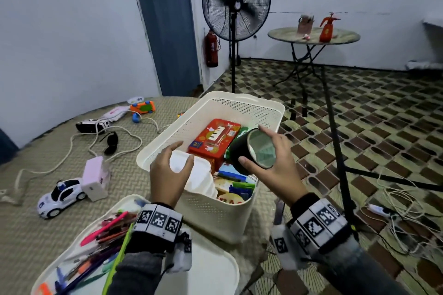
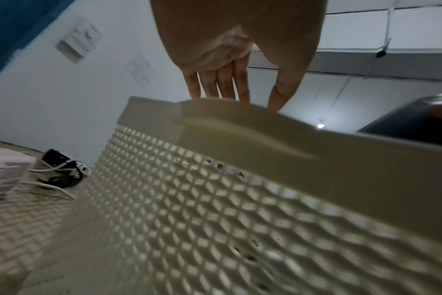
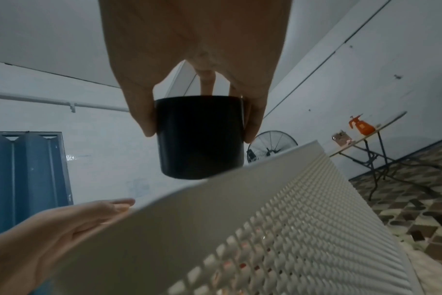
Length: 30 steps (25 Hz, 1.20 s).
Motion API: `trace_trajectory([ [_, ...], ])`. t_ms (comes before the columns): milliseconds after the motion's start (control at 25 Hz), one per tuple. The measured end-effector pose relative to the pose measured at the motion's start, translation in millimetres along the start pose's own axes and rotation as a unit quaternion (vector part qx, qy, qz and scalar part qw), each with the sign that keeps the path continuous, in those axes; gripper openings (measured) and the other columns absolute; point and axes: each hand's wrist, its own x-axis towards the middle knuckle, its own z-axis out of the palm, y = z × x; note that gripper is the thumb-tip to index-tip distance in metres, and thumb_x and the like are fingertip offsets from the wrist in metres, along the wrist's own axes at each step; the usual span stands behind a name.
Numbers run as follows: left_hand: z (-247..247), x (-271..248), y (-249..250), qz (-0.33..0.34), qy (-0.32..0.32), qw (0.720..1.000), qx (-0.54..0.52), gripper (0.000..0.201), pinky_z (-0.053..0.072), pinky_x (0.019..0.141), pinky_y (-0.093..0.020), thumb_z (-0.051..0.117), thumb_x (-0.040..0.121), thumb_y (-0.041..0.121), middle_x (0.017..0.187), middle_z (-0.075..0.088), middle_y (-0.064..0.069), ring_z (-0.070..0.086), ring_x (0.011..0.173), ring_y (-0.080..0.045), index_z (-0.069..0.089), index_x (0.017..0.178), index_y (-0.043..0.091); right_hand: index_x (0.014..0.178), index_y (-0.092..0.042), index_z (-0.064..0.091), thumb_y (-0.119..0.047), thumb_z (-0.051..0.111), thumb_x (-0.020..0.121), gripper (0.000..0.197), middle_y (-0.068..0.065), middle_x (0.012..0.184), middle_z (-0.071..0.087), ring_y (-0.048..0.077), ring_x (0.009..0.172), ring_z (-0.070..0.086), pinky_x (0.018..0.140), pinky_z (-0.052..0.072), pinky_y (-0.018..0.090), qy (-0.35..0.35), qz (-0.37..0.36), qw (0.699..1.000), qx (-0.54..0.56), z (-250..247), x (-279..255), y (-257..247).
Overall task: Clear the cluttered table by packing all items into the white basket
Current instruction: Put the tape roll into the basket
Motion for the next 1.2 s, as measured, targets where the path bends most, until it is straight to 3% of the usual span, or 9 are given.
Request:
trace_trajectory([
  [120,3.0,26.2,-21.3,-0.003,0.005,0.995,0.095,0.055,0.030,0.111,-0.050,0.072,0.076,0.043,0.134,0.056,0.000,0.047,0.128,-0.019,0.059,0.123,0.018,0.140,-0.027,0.038,-0.037,0.079,0.073,0.079,-0.002,0.129,0.040,0.005,0.120,0.040,0.091,0.025,-0.005,-0.063,-0.005,0.998,-0.013,15.1,24.3,23.6],
  [320,7.4,34.0,-33.1,-0.074,-0.058,0.960,0.265,0.086,-0.002,0.117,-0.036,0.066,0.077,0.058,0.158,0.018,-0.004,0.007,0.147,-0.018,0.033,0.146,0.020,0.141,-0.030,0.038,-0.043,0.078,0.073,0.080,-0.005,0.130,0.037,0.006,0.124,0.039,0.102,0.030,0.009,-0.114,-0.038,0.989,-0.085,29.6,25.9,51.2],
  [440,12.5,35.1,-32.6,-0.099,-0.054,0.943,0.312,0.087,-0.004,0.116,-0.035,0.061,0.080,0.060,0.160,0.013,-0.005,0.002,0.148,-0.018,0.026,0.149,0.020,0.141,-0.028,0.039,-0.044,0.078,0.073,0.080,-0.007,0.128,0.037,0.006,0.122,0.041,0.098,0.029,0.006,-0.110,-0.058,0.989,-0.082,28.1,27.8,57.8],
  [600,11.5,36.0,-32.6,-0.116,-0.060,0.934,0.332,0.088,-0.005,0.117,-0.036,0.061,0.081,0.058,0.160,0.009,-0.003,-0.001,0.148,-0.016,0.022,0.150,0.021,0.141,-0.029,0.037,-0.062,0.067,0.069,0.084,-0.007,0.124,0.039,0.007,0.117,0.043,0.096,0.038,0.018,-0.121,-0.070,0.983,-0.115,27.9,28.5,54.2],
  [680,10.6,36.7,-31.6,-0.117,-0.060,0.937,0.324,0.089,-0.005,0.117,-0.036,0.061,0.081,0.058,0.160,0.007,-0.001,-0.002,0.148,-0.015,0.021,0.151,0.022,0.143,-0.032,0.032,-0.062,0.069,0.068,0.089,-0.006,0.121,0.041,0.006,0.111,0.044,0.091,0.042,0.021,-0.175,-0.082,0.969,-0.152,23.9,36.3,48.2],
  [760,10.8,36.1,-31.2,-0.123,-0.070,0.929,0.341,0.092,-0.006,0.117,-0.037,0.061,0.080,0.061,0.160,0.005,0.002,-0.004,0.148,-0.014,0.018,0.151,0.021,0.144,-0.036,0.026,-0.063,0.072,0.066,0.094,-0.009,0.123,0.038,0.005,0.112,0.045,0.090,0.046,0.025,-0.290,-0.079,0.939,-0.168,18.4,51.6,42.1],
  [880,10.0,37.0,-30.3,-0.137,-0.086,0.912,0.378,0.100,-0.009,0.116,-0.037,0.055,0.076,0.072,0.160,0.003,0.004,-0.006,0.147,-0.014,0.014,0.152,0.021,0.146,-0.034,0.024,-0.069,0.069,0.063,0.101,-0.012,0.128,0.033,0.007,0.117,0.044,0.096,0.045,0.028,-0.453,-0.121,0.862,-0.192,16.6,84.6,34.4],
  [1000,8.0,37.4,-29.9,-0.139,-0.095,0.908,0.384,0.102,-0.013,0.115,-0.034,0.040,0.067,0.074,0.160,0.003,0.007,-0.005,0.147,-0.012,0.016,0.152,0.023,0.143,-0.032,0.027,-0.072,0.069,0.060,0.102,-0.010,0.129,0.036,0.010,0.114,0.048,0.093,0.047,0.032,-0.516,-0.178,0.807,-0.225,26.7,100.4,32.5],
  [1200,8.5,36.6,-31.5,-0.142,-0.104,0.902,0.393,0.098,-0.014,0.114,-0.030,0.048,0.071,0.072,0.160,0.002,0.008,-0.006,0.147,-0.010,0.017,0.151,0.025,0.137,-0.032,0.031,-0.066,0.076,0.058,0.097,-0.006,0.119,0.038,0.018,0.103,0.052,0.084,0.048,0.035,-0.614,-0.202,0.721,-0.250,44.1,103.3,39.1],
])
